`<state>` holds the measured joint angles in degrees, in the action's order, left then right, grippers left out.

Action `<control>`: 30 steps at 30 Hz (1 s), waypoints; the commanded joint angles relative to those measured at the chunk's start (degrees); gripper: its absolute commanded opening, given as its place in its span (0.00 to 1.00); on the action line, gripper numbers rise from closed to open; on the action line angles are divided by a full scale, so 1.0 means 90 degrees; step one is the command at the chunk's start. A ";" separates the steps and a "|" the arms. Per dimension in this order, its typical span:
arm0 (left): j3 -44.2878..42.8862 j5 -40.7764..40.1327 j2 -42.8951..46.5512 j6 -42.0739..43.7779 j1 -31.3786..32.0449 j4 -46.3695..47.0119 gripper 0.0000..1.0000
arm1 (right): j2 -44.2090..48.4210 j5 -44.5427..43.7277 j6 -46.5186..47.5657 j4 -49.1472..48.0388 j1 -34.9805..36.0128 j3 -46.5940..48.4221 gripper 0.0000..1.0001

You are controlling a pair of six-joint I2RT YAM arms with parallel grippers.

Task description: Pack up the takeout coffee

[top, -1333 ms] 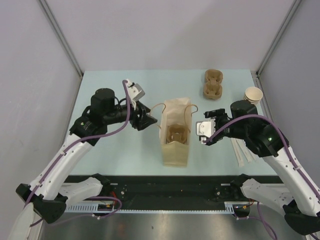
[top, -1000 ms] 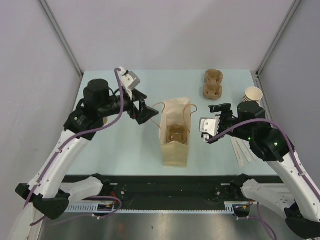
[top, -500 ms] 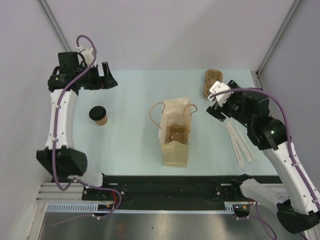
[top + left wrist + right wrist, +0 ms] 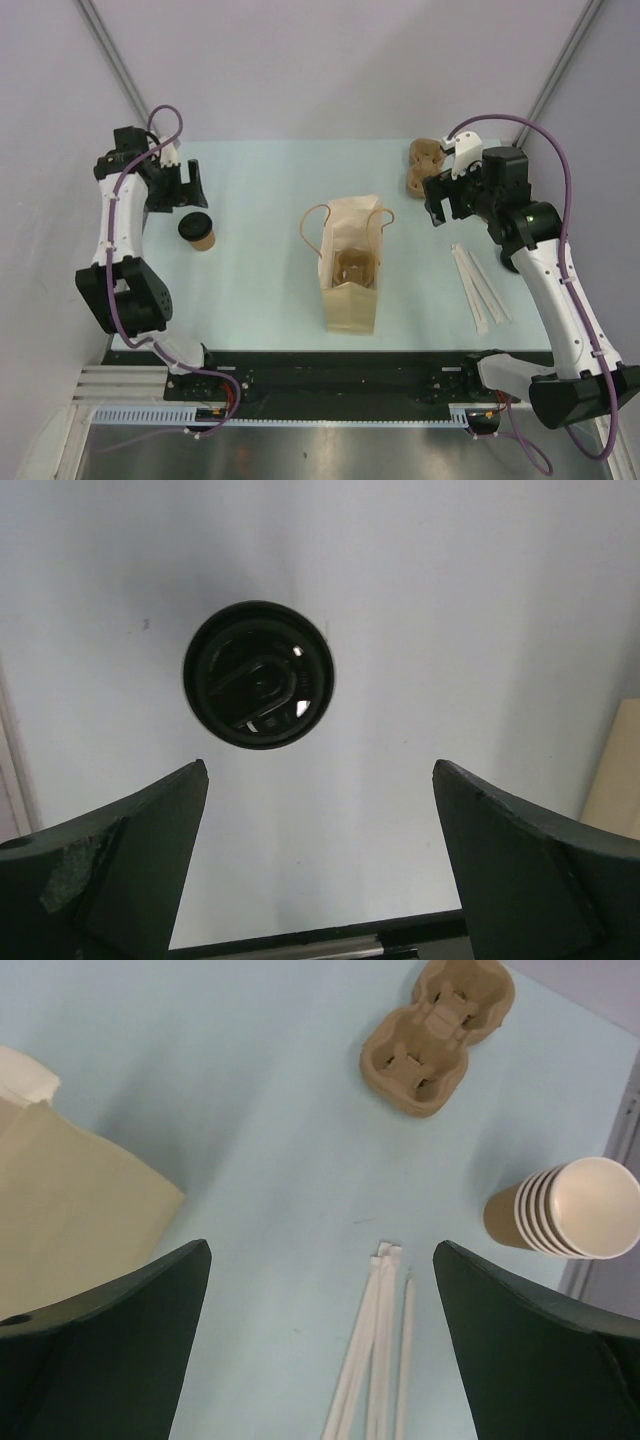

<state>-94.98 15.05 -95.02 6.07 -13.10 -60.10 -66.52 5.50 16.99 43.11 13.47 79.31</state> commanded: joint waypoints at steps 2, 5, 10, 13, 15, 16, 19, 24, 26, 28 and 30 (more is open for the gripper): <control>-0.0179 -0.0265 -0.0350 0.0156 -0.0438 0.0202 0.99 | -0.0030 0.0035 -0.0716 -0.0034 -0.0032 0.0338 1.00; -0.0062 -0.0324 -0.0438 -0.0009 -0.0468 0.0348 1.00 | -0.0040 -0.0025 -0.0755 -0.0073 -0.0130 0.0338 1.00; 0.0094 -0.0354 -0.0623 -0.0448 -0.0458 0.0632 1.00 | -0.0079 0.0170 -0.0872 -0.0025 -0.0228 0.0338 0.99; 0.0230 -0.0461 -0.0721 -0.0809 -0.0458 0.0836 1.00 | -0.0099 0.0171 -0.0863 -0.0005 -0.0228 0.0329 1.00; 0.0318 -0.0393 -0.0741 -0.0888 -0.0448 0.0935 1.00 | -0.0099 0.0170 -0.0853 0.0014 -0.0237 0.0319 1.00; 0.0406 -0.0354 -0.0741 -0.0985 -0.0448 0.1041 1.00 | -0.0099 0.0180 -0.0843 0.0024 -0.0247 0.0319 1.00; 0.0504 -0.0480 -0.0799 -0.1035 -0.0419 0.1111 1.00 | -0.0109 0.0190 -0.0853 0.0053 -0.0247 0.0309 1.00; 0.0641 -0.0520 -0.0878 -0.1084 -0.0419 0.1199 0.99 | -0.0138 0.0200 -0.0853 0.0034 -0.0247 0.0309 0.99; 0.0690 -0.0471 -0.0907 -0.1104 -0.0409 0.1228 1.00 | -0.0167 0.0219 -0.0853 0.0034 -0.0247 0.0309 1.00; 0.0729 -0.0461 -0.0955 -0.1123 -0.0409 0.1267 1.00 | -0.0177 0.0229 -0.0853 0.0014 -0.0267 0.0309 0.99; 0.0758 -0.0451 -0.0965 -0.1143 -0.0419 0.1286 1.00 | -0.0187 0.0229 -0.0853 0.0014 -0.0257 0.0309 1.00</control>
<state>-88.79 10.79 -103.46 -2.66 -17.10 -50.74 -68.07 6.98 10.48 43.68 11.44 79.75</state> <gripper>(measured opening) 0.994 0.994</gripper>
